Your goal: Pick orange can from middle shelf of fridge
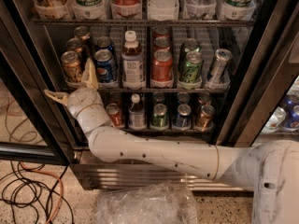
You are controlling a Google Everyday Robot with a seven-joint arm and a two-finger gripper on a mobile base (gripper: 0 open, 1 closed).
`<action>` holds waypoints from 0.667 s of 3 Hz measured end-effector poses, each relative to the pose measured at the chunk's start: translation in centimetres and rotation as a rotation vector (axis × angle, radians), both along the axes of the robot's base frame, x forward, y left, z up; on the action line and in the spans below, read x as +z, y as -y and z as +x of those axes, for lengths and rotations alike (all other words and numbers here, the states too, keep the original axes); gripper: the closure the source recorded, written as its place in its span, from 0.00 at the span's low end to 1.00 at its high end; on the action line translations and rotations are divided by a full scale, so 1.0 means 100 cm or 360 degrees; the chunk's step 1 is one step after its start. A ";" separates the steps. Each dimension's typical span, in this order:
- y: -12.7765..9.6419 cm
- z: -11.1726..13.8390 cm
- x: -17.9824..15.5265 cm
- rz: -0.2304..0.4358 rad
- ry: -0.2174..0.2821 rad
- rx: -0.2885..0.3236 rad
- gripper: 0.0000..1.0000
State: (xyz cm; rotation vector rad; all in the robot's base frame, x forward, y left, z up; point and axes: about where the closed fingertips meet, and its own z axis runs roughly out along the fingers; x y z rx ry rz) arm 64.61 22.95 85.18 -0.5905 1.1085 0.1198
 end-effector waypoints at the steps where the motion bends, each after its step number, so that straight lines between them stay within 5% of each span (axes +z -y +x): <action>1: -0.008 0.008 -0.004 0.0084 -0.0008 -0.0019 0.02; 2: -0.016 0.015 -0.010 0.0147 -0.0030 -0.0042 0.08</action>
Offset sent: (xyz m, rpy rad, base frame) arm 0.0232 0.0265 -0.0208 0.1385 0.0377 -0.0438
